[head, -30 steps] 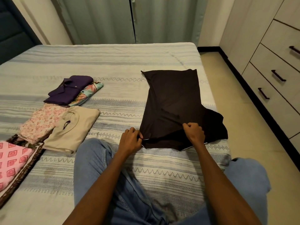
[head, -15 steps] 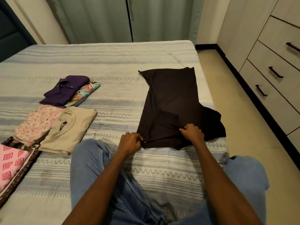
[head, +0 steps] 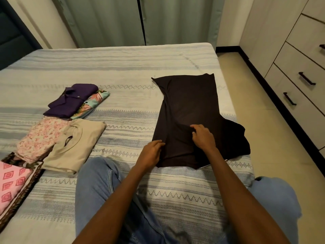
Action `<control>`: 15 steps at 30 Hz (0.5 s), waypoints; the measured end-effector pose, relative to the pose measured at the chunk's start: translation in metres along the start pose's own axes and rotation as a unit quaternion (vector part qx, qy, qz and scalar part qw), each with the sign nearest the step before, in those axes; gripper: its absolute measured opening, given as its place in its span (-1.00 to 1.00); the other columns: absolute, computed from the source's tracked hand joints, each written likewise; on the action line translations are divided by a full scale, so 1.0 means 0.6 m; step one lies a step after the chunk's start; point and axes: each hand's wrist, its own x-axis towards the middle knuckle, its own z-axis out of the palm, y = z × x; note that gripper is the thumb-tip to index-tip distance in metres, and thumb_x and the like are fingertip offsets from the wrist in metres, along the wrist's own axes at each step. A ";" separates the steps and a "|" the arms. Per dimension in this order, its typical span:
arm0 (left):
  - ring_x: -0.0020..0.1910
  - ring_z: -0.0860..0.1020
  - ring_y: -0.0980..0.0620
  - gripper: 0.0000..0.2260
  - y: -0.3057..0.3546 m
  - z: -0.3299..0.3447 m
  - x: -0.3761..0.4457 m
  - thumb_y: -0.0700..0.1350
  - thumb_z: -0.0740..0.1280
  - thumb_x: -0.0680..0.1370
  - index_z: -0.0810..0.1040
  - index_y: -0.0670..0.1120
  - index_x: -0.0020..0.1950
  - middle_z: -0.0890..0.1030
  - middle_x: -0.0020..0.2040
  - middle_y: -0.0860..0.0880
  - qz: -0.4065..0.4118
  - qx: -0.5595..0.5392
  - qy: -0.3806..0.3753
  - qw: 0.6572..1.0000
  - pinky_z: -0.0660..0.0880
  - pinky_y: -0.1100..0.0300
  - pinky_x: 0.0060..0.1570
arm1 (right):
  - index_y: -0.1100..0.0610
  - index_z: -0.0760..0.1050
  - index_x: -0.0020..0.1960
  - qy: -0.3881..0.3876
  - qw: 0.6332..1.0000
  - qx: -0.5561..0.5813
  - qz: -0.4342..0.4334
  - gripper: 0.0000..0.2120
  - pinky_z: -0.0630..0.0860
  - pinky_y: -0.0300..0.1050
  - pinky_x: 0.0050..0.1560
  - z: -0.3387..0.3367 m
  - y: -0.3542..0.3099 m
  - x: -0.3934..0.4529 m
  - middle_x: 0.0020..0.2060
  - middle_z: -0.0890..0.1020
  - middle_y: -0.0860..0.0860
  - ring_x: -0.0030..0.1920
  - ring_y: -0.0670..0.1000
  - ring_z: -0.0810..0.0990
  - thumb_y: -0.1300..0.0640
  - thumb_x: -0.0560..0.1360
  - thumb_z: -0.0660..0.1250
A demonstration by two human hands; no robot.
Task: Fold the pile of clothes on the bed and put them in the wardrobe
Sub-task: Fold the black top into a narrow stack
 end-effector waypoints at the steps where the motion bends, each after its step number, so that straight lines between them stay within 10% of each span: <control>1: 0.29 0.51 -0.28 -0.63 -0.004 0.010 0.011 -0.25 0.32 0.55 0.52 -0.20 0.37 0.50 0.38 -0.22 0.006 0.009 -0.008 1.000 0.45 -0.07 0.30 | 0.01 0.41 0.45 -0.015 0.999 -0.018 -0.022 -0.59 0.42 0.15 0.28 0.004 -0.002 0.011 0.41 0.45 0.06 0.37 0.17 0.43 0.14 0.61 0.20; 6: 0.29 0.51 -0.20 -0.51 -0.009 0.034 0.031 0.12 0.10 0.61 0.42 -0.04 0.48 0.45 0.46 -0.09 0.026 0.079 -0.048 0.995 0.50 -0.04 0.22 | 0.00 0.37 0.48 -0.049 0.993 -0.110 0.014 -0.57 0.35 0.17 0.33 0.033 0.021 0.032 0.44 0.41 0.02 0.41 0.18 0.38 0.06 0.62 0.17; 15: 0.07 0.62 -0.09 -0.72 -0.052 -0.007 0.153 -0.18 0.24 0.58 0.59 -0.02 0.25 0.66 0.14 -0.02 -0.043 -0.038 0.074 0.996 0.51 0.02 0.07 | 0.05 0.56 0.24 0.013 0.998 -0.059 -0.032 -0.71 0.49 0.07 0.17 0.026 -0.013 0.135 0.20 0.57 0.05 0.18 0.12 0.53 0.03 0.60 0.20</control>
